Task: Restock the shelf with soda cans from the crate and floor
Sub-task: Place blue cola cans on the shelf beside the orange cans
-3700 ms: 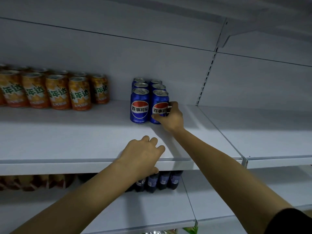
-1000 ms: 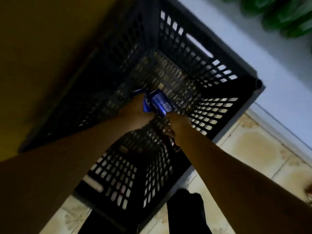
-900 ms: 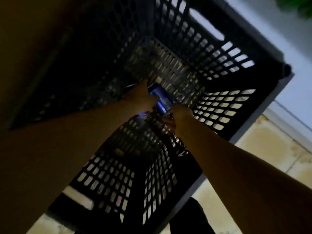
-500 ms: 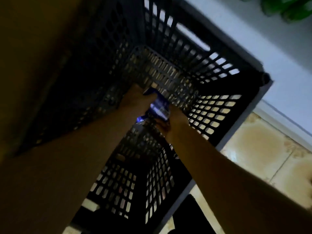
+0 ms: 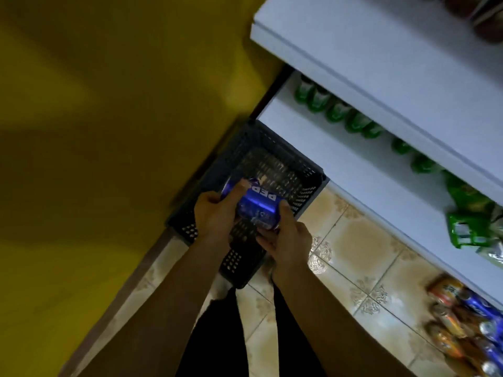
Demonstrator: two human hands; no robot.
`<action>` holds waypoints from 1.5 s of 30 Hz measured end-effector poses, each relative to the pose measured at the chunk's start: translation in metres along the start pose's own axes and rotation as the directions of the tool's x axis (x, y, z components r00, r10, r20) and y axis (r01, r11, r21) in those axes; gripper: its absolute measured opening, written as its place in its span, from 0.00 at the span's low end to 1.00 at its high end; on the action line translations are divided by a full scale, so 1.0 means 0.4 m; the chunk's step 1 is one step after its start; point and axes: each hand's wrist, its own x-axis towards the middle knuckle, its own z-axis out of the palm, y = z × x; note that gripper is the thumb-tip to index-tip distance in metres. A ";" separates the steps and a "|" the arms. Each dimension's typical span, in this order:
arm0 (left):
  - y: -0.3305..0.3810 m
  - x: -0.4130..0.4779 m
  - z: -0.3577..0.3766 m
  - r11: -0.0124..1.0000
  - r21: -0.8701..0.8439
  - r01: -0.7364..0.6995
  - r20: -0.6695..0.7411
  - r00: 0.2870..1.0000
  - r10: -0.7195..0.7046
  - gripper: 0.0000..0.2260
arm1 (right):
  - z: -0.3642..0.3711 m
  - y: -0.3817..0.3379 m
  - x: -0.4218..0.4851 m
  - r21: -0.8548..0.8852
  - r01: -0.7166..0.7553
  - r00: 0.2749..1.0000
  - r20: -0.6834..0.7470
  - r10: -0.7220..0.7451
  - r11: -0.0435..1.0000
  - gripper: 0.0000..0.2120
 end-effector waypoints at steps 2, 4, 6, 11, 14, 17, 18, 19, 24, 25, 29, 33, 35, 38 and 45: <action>0.033 -0.089 -0.060 0.995 0.019 -0.097 0.073 0.993 0.095 0.34 | -0.041 -0.039 -0.089 0.023 -0.041 0.992 0.120 0.037 0.999 0.16; 0.060 -0.173 -0.115 0.971 0.002 -0.240 0.138 0.962 0.237 0.29 | -0.081 -0.056 -0.168 0.004 -0.119 0.953 0.280 0.113 0.993 0.20; 0.091 -0.253 -0.160 0.914 -0.032 -0.405 0.236 0.885 0.401 0.25 | -0.118 -0.063 -0.240 -0.063 -0.198 0.860 0.468 0.204 0.978 0.28; 0.152 -0.443 -0.289 0.817 -0.140 -0.559 0.496 0.674 0.547 0.27 | -0.196 -0.001 -0.416 0.022 -0.128 0.660 0.749 0.069 0.992 0.41; 0.129 -0.556 -0.369 0.826 -0.174 -0.537 0.526 0.658 0.539 0.26 | -0.241 0.086 -0.524 0.235 0.016 0.652 0.734 -0.188 0.972 0.45; 0.058 -0.676 -0.418 0.881 -0.185 -0.436 0.571 0.682 0.457 0.13 | -0.305 0.177 -0.632 0.401 0.294 0.706 0.521 -0.480 0.868 0.41; 0.032 -0.713 -0.425 0.897 -0.178 -0.405 0.604 0.674 0.425 0.10 | -0.336 0.201 -0.669 0.393 0.443 0.707 0.400 -0.583 0.806 0.35; 0.001 -0.745 -0.427 0.911 -0.169 -0.377 0.640 0.661 0.392 0.10 | -0.368 0.221 -0.703 0.324 0.600 0.678 0.279 -0.680 0.731 0.29; -0.109 -0.910 -0.385 0.938 -0.062 -0.341 0.816 0.524 0.244 0.24 | -0.536 0.294 -0.814 -0.162 0.937 0.313 -0.008 -0.950 0.311 0.26; -0.118 -0.940 -0.371 0.934 -0.045 -0.355 0.837 0.497 0.230 0.25 | -0.566 0.303 -0.826 -0.201 0.944 0.258 -0.048 -0.965 0.262 0.26; -0.146 -1.050 -0.293 0.897 -0.026 -0.442 0.892 0.395 0.221 0.26 | -0.676 0.319 -0.867 -0.211 0.950 0.190 -0.197 -0.962 0.231 0.27; -0.193 -1.168 -0.182 0.799 -0.065 -0.597 0.891 0.326 0.316 0.30 | -0.834 0.291 -0.892 -0.279 0.921 0.220 -0.205 -0.954 0.272 0.28; -0.223 -1.239 -0.114 0.701 -0.066 -0.710 0.906 0.252 0.340 0.41 | -0.936 0.270 -0.908 -0.328 0.899 0.233 -0.200 -0.952 0.289 0.31; -0.286 -1.374 0.001 0.588 -0.097 -0.803 0.930 0.137 0.340 0.44 | -1.108 0.233 -0.932 -0.328 0.901 0.220 -0.221 -0.950 0.285 0.36; -0.497 -1.711 0.286 0.424 -0.225 -0.877 0.922 -0.050 0.384 0.35 | -1.534 0.127 -0.962 -0.391 0.892 0.098 -0.324 -0.941 0.228 0.37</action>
